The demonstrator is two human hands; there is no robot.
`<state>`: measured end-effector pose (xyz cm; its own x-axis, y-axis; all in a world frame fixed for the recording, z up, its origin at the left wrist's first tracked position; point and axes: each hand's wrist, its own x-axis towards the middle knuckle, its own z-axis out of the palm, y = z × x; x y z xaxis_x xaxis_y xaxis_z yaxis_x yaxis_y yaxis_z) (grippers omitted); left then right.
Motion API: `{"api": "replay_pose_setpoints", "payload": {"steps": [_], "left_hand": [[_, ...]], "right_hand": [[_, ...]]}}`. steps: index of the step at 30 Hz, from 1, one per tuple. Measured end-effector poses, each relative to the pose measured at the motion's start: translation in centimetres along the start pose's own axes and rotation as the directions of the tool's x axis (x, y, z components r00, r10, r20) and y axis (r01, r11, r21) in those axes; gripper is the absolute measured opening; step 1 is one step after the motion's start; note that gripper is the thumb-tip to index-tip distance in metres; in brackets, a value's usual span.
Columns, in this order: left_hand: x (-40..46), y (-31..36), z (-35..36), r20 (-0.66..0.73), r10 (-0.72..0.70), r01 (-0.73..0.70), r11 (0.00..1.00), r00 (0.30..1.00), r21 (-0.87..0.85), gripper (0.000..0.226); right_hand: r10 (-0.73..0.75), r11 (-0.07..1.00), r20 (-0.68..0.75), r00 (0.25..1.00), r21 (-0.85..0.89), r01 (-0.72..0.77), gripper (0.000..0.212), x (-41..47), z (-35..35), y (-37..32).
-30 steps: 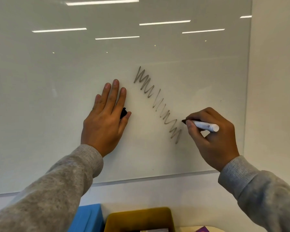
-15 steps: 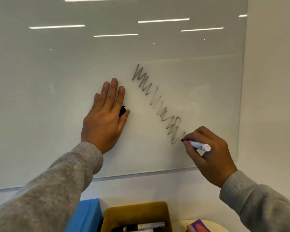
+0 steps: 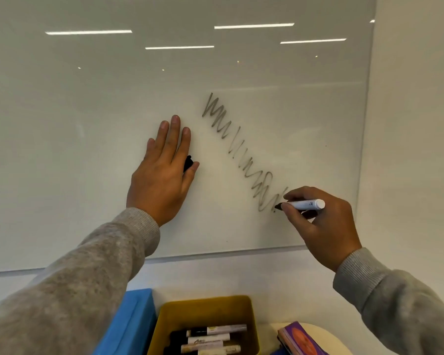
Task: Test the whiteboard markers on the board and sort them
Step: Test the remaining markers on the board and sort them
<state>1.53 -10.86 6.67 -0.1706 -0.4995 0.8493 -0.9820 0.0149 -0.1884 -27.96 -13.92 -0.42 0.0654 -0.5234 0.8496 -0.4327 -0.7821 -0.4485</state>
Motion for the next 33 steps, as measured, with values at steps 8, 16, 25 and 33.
{"api": "replay_pose_setpoints", "payload": {"steps": [8,16,25,33], "left_hand": [[-2.9,0.4,-0.4,0.129,-0.004,0.007,1.0,0.992,-0.024,0.064],[-10.9,2.6,-2.6,0.479,-0.032,0.237,0.896,0.877,-0.375,0.052],[-23.0,6.2,-4.3,0.823,0.055,0.562,0.705,0.565,-0.433,0.016],[-27.1,7.3,-5.9,0.944,-0.044,0.945,0.038,0.327,-0.325,0.035]], "right_hand": [[0.191,0.968,0.159,0.969,0.133,-0.213,0.042,-1.4,0.0,-2.1],[0.312,0.913,0.296,0.903,0.17,-0.371,0.07,-7.7,0.1,-3.3],[0.357,0.848,0.546,0.757,0.149,-0.508,0.068,-15.7,2.1,-4.3],[0.46,0.611,0.592,0.661,0.329,-0.72,0.048,-17.2,3.8,-4.1]]}}
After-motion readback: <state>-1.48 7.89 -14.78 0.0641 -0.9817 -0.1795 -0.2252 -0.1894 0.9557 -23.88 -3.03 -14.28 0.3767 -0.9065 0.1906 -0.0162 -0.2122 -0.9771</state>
